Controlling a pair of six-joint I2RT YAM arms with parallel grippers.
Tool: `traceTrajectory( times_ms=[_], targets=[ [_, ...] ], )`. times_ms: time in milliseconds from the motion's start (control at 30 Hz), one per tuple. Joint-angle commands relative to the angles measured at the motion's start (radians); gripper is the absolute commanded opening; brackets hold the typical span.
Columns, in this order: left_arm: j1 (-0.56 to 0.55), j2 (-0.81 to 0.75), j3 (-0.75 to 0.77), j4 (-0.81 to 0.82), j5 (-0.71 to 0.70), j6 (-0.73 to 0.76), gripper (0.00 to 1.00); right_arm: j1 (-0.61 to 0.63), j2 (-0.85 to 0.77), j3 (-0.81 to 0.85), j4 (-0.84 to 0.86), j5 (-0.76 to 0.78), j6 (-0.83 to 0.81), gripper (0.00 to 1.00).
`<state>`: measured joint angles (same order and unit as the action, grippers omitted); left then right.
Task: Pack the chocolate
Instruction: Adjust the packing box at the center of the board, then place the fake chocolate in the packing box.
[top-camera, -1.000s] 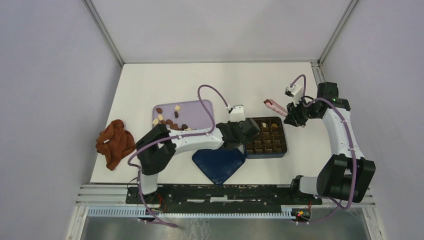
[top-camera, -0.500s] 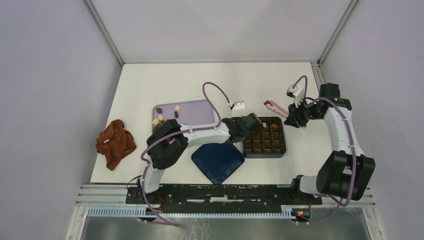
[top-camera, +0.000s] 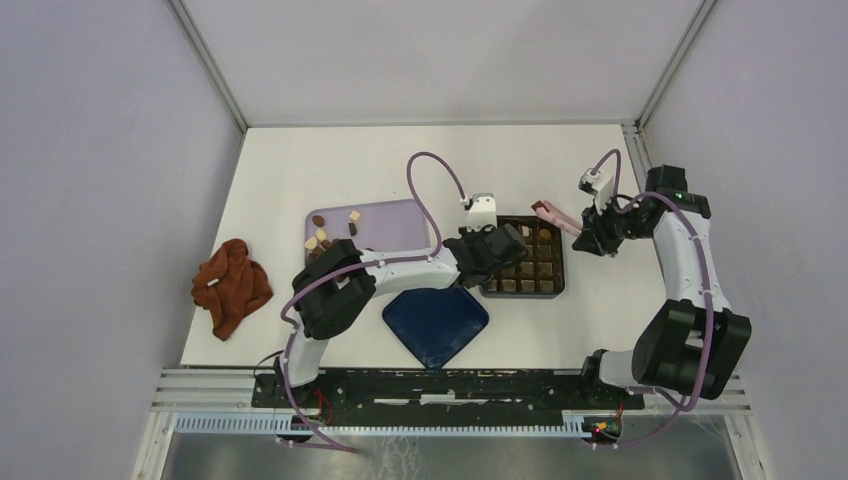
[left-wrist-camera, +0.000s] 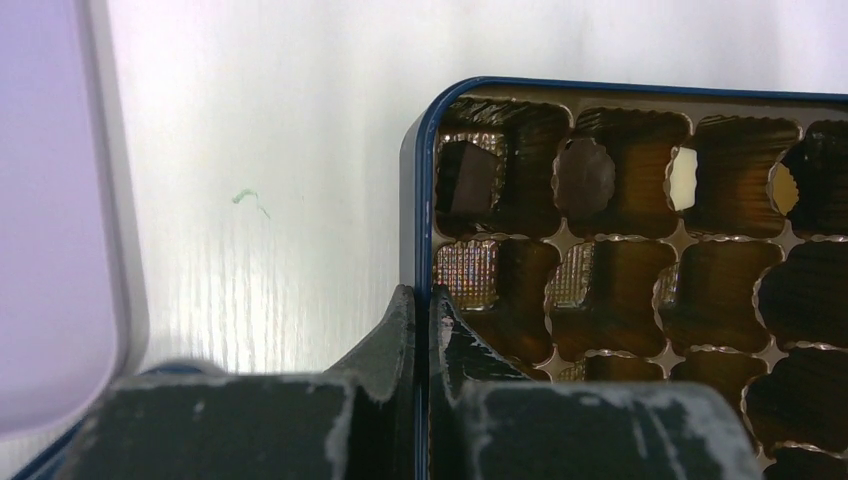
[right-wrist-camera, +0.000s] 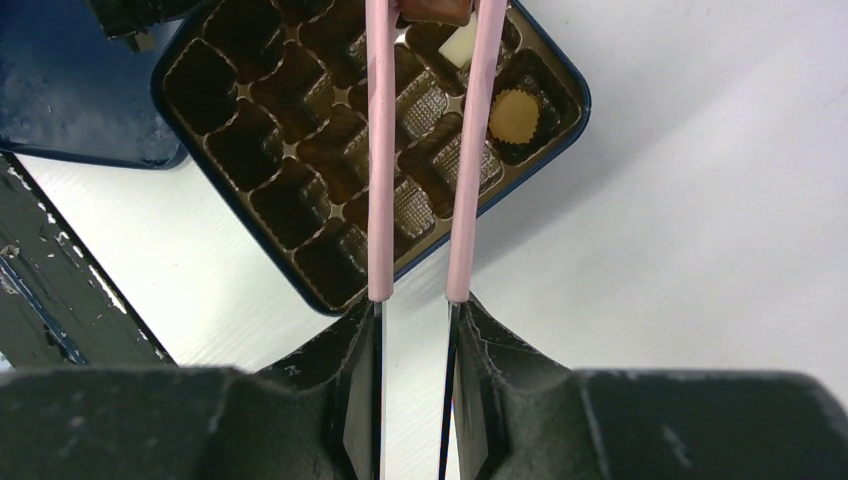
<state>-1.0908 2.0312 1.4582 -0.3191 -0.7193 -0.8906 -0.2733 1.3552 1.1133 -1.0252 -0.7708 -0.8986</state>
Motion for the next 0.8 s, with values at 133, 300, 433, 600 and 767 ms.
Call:
traceTrajectory(
  times_ms=[133, 300, 433, 600, 767],
  targets=[
    [-0.015, -0.156, -0.117, 0.391, -0.229, 0.2, 0.02, -0.017, -0.029, 0.139, -0.06, -0.084, -0.028, 0.05],
    [-0.029, -0.18, -0.181, 0.513, -0.276, 0.262, 0.02, -0.018, -0.046, 0.167, -0.082, -0.087, -0.031, 0.05],
    [-0.031, -0.187, -0.199, 0.555, -0.269, 0.269, 0.02, -0.019, -0.055, 0.174, -0.097, -0.093, -0.039, 0.05],
    [-0.022, -0.158, -0.17, 0.526, -0.194, 0.213, 0.02, -0.019, -0.061, 0.168, -0.105, -0.096, -0.049, 0.06],
    [0.027, -0.067, -0.065, 0.335, -0.051, 0.055, 0.02, -0.019, -0.043, 0.133, -0.114, -0.1, -0.073, 0.05]
  ],
)
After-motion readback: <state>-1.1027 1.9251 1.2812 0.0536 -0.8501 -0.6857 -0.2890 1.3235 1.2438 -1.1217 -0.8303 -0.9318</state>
